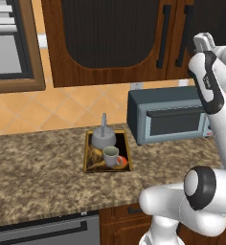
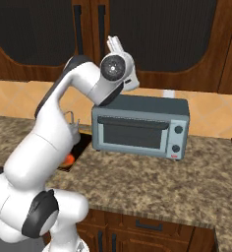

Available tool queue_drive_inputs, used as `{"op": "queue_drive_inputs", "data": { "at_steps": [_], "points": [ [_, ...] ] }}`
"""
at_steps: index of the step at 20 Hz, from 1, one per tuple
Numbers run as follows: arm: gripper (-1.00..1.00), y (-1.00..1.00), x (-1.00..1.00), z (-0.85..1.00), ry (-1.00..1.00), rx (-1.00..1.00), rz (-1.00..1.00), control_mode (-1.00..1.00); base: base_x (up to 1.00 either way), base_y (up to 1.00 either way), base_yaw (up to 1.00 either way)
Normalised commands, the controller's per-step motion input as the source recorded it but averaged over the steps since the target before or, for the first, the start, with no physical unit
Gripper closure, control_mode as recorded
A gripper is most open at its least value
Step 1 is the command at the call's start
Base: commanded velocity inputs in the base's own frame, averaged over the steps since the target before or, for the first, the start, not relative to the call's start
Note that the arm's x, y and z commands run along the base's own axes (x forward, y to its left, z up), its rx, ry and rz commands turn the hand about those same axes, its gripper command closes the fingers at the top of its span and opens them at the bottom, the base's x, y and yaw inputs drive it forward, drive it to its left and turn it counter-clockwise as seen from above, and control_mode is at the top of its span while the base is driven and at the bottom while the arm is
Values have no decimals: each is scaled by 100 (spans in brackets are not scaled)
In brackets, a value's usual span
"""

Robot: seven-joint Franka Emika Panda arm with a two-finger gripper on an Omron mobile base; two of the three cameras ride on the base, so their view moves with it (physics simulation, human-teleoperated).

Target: Pick the kettle from the counter and place it on the tray. Then pick the mug from the cabinet and place it on the tray. Then close the cabinet doors.

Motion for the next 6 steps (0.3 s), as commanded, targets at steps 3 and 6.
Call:
{"op": "queue_drive_inputs", "data": {
  "at_steps": [3,6],
  "points": [
    [-100,-2,0,0,0,0,0,-100,0,0,0],
    [-100,0,0,0,0,0,0,-100,0,0,0]
  ]
}}
